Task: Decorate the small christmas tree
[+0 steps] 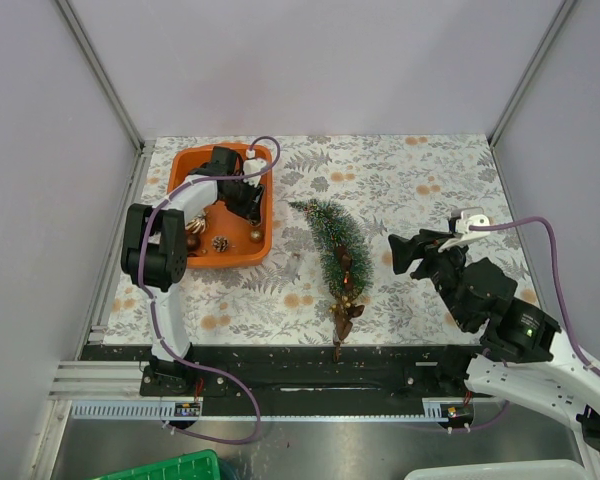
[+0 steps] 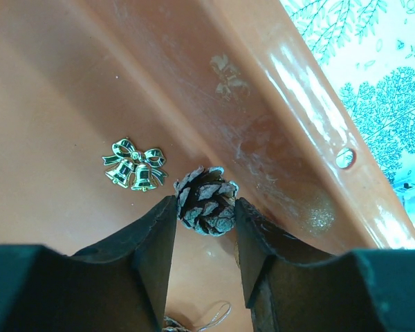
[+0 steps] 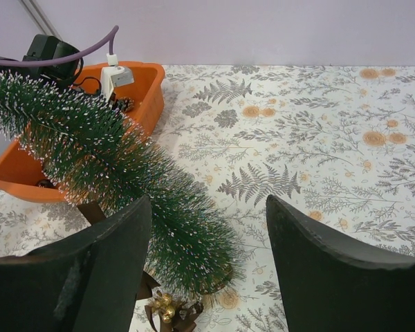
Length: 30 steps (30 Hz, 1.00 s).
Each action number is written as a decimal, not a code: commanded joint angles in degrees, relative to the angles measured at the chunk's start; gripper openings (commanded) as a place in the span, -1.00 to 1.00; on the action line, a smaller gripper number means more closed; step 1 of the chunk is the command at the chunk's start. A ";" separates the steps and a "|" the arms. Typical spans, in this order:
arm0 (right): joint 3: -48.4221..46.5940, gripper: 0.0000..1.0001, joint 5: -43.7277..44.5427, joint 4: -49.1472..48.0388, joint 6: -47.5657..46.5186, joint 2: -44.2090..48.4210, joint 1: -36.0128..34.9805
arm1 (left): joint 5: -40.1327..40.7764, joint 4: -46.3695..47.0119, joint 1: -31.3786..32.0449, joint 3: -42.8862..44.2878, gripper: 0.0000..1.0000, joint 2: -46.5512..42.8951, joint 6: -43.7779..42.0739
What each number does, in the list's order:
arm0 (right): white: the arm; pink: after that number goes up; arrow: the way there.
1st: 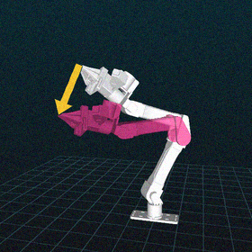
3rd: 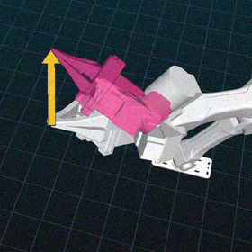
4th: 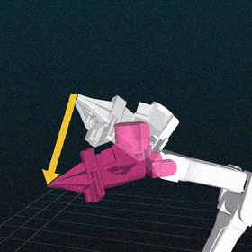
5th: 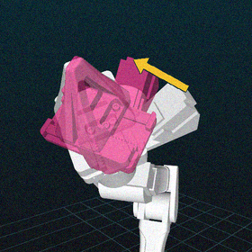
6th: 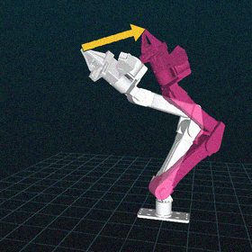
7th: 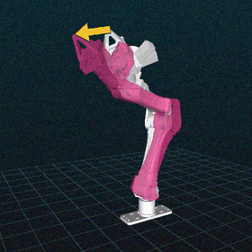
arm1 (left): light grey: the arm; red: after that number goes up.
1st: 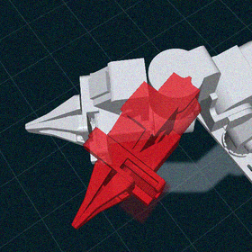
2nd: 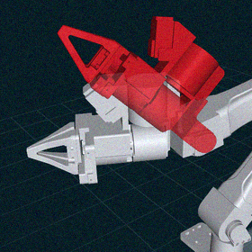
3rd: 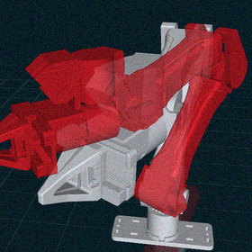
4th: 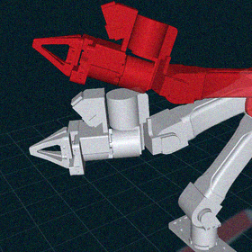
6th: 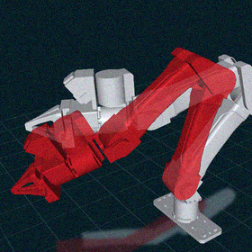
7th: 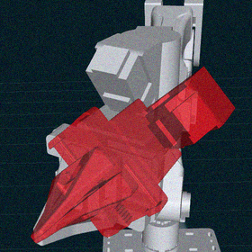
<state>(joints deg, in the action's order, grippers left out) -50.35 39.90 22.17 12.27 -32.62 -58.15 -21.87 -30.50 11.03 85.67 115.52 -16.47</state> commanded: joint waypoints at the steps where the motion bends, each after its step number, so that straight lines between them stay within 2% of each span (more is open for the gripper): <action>1: -2.03 0.49 0.97 -1.17 0.30 0.89 0.32 | -1.69 -2.19 -0.13 0.56 -0.11 -1.71 -2.25; 3: -2.21 0.48 0.79 -1.08 0.38 0.98 0.32 | -1.51 -3.07 -0.13 -0.06 0.17 -2.14 -2.78; 5: -2.39 0.47 0.62 -0.91 0.65 1.07 0.32 | -1.51 -3.25 -0.04 -0.76 0.22 -2.50 -3.13; 8: -2.65 0.47 0.09 -0.64 1.08 1.16 0.32 | -1.86 -3.07 -0.13 -1.03 0.14 -2.94 -2.96; 13: -3.18 0.43 -0.52 -0.73 1.35 1.24 0.32 | -2.83 -2.55 -0.04 -0.77 -0.30 -4.86 -2.16; 15: -3.44 0.43 -0.70 -0.55 1.09 1.24 0.32 | -2.92 -2.63 -0.13 -0.33 -0.40 -7.49 -2.51; 24: -3.70 0.42 -1.67 -1.08 0.65 0.89 0.32 | -7.21 -7.29 -1.09 1.96 -0.44 -20.85 -3.92; 30: -3.97 0.42 -3.25 -1.96 0.64 0.10 0.32 | -10.30 -8.43 -1.36 -1.37 -0.44 -33.42 -4.71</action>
<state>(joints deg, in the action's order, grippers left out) -51.96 38.35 22.24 12.88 -31.81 -58.11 -27.94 -38.17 10.02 85.10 90.21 -19.81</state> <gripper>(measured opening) 0.711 0.278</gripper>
